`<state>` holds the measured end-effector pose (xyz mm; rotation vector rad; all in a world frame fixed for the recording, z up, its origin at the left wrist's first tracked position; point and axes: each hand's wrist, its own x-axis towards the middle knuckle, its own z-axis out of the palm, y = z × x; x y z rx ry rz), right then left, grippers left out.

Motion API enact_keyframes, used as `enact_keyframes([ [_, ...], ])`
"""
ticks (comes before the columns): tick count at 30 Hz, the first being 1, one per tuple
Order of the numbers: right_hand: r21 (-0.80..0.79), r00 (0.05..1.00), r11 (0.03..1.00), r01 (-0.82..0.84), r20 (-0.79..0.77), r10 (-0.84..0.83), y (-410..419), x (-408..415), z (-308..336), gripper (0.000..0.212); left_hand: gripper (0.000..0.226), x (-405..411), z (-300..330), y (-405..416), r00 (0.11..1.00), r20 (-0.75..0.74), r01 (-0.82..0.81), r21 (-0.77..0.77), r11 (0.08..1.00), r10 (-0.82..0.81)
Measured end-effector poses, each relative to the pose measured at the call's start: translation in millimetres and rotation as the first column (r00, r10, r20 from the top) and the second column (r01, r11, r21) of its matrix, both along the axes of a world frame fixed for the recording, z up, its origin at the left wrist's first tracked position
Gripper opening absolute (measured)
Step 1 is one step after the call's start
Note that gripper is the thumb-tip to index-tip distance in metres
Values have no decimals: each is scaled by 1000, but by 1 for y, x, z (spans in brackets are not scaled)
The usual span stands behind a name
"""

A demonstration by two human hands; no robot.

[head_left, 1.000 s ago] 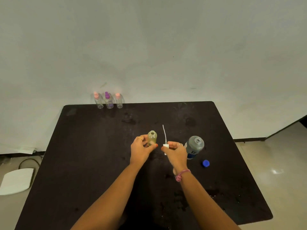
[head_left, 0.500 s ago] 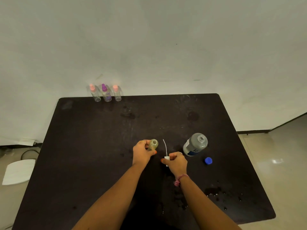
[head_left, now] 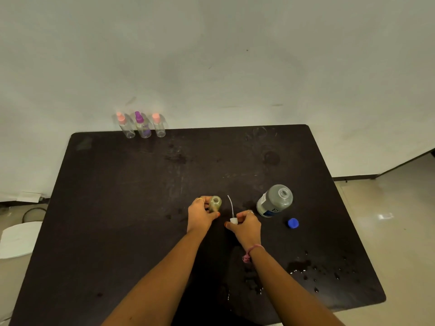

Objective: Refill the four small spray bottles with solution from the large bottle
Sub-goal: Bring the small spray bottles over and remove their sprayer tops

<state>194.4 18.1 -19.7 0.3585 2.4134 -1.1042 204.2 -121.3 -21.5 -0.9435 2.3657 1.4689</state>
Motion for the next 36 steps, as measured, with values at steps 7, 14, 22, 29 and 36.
enact_keyframes([
  [7, -2, 999, 1000, -30, 10, 30, 2, 0, 3, 44, 72, 7, 1, -1, 999, -40, 32, 30, 999, -30],
  [14, -55, 998, 998, -18, -56, 15, 1, -1, 20, 51, 76, 24, 10, -24, 987, -129, 93, -28, 995, -96],
  [22, -73, 935, 991, -112, -346, 80, -28, -25, 74, 30, 60, 46, 27, -78, 970, -231, 40, -159, 987, -76],
  [29, -98, 802, 950, -298, -566, 193, -104, -71, 107, 19, 53, 42, 50, -129, 900, -403, -217, -81, 973, 167],
  [36, -52, 748, 907, -418, -586, 311, -195, -119, 97, 16, 49, 23, 63, -170, 836, -445, -352, 16, 936, 322],
])
